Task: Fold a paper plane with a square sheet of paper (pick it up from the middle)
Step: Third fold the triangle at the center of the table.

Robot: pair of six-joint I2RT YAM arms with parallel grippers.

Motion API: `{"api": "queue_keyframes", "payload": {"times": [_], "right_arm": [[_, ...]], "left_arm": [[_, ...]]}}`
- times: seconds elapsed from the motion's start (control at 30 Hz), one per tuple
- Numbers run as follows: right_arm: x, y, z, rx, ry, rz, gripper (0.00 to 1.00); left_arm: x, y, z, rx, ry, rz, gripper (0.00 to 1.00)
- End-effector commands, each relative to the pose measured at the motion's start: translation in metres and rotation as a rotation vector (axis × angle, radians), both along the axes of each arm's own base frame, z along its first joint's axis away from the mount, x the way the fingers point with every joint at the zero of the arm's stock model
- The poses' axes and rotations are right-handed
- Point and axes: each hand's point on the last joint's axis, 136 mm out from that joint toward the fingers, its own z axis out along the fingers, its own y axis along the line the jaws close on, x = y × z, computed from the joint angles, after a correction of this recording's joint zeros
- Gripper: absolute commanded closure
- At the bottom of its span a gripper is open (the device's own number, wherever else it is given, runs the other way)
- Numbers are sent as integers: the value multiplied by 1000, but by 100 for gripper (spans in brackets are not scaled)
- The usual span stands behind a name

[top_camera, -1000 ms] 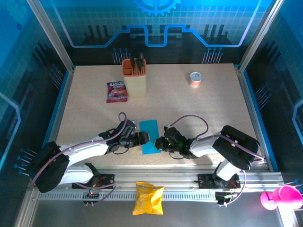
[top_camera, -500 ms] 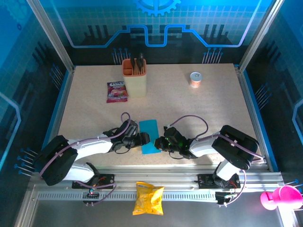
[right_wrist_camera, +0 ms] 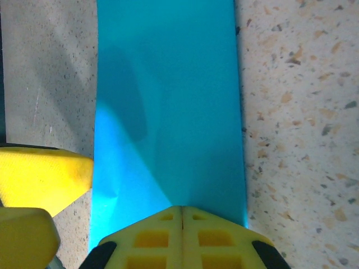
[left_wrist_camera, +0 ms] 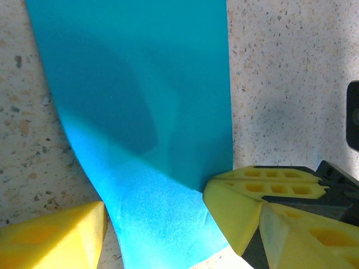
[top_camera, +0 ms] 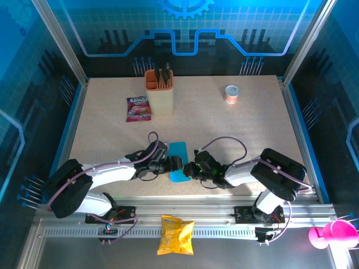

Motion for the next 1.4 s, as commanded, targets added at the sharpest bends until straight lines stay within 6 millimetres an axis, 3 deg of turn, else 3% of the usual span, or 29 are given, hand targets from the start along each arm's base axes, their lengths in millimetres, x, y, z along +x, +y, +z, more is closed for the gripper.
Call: {"api": "queue_keyframes", "payload": {"times": [0.0, 0.53, 0.73, 1.2, 1.37], "right_arm": [[-32, -42, -59, -199, 162, -7, 100], [-35, -45, -62, -194, 167, -14, 100], [-35, -45, -61, -196, 166, -12, 100], [-33, -45, -56, -196, 157, -12, 100], [-28, -41, -43, -192, 134, 16, 100]], "left_arm": [[4, -8, 9, -23, -16, -6, 27], [-4, 18, -21, 86, -3, 38, 27], [1, 14, -19, 73, -32, 21, 30], [0, 12, -11, 45, -127, -49, 61], [-3, 12, -10, 45, -147, -86, 82]]}}
